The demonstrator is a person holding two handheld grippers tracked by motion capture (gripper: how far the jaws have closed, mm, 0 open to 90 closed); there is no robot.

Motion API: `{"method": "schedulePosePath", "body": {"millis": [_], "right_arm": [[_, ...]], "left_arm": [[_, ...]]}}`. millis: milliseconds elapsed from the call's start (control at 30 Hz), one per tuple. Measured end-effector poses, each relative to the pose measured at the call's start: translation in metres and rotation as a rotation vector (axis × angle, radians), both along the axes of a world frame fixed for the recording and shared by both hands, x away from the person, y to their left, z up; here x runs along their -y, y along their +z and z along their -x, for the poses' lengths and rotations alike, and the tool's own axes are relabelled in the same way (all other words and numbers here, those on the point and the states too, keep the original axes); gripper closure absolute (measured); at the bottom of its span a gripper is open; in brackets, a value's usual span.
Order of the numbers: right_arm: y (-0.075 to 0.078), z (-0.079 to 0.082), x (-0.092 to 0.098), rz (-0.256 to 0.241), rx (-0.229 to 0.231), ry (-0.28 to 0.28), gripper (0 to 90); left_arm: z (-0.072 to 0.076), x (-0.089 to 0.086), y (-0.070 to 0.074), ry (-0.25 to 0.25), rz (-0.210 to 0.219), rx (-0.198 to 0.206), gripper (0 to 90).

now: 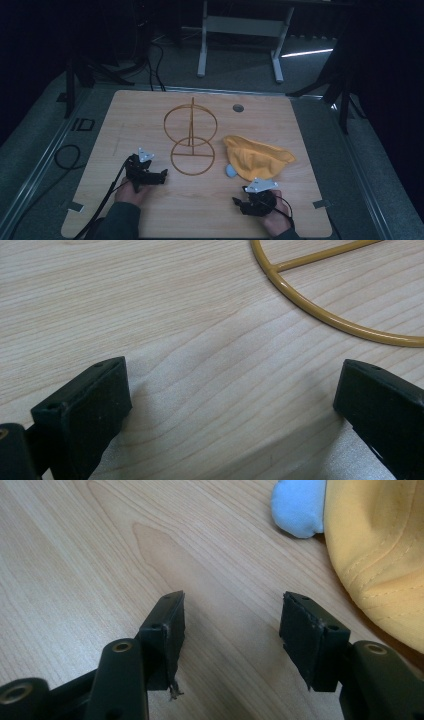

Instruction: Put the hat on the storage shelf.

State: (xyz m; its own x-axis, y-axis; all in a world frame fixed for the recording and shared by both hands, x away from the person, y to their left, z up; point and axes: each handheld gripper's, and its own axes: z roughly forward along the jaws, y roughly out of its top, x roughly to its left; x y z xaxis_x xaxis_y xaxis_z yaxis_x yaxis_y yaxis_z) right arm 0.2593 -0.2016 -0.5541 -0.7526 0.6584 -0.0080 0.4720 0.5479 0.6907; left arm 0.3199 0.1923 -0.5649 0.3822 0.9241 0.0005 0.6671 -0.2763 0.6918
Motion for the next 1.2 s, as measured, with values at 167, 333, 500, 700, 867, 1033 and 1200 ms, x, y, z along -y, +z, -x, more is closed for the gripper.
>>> {"method": "schedulePosePath", "body": {"millis": [167, 333, 500, 700, 867, 1033, 1200], "right_arm": [[0.0, 0.001, -0.001, 0.0, -0.002, -0.008, 43.0], [0.0, 0.001, -0.001, 0.002, -0.005, -0.012, 43.2], [0.001, 0.002, 0.0, 0.006, -0.005, -0.002, 45.9], [0.004, 0.007, 0.002, 0.034, -0.012, 0.043, 50.6], [0.006, 0.009, 0.007, 0.053, -0.007, 0.037, 50.6], [0.015, 0.01, 0.02, 0.05, 0.003, 0.014, 49.5], [0.017, 0.008, 0.031, 0.019, -0.012, -0.017, 47.5]], "left_arm": [[0.0, 0.0, 0.0, 0.0, 0.0, 0.0, 1.9], [0.0, 0.0, 0.0, 0.0, 0.0, 0.001, 1.9], [0.0, 0.0, 0.0, 0.0, 0.001, 0.001, 1.9], [0.0, 0.0, 0.0, 0.0, 0.001, 0.0, 1.9], [0.0, 0.0, 0.0, 0.0, 0.001, 0.0, 1.9], [0.0, 0.0, 0.0, 0.0, 0.001, 0.0, 1.9], [0.0, 0.0, 0.0, 0.0, 0.002, 0.001, 1.9]]}}
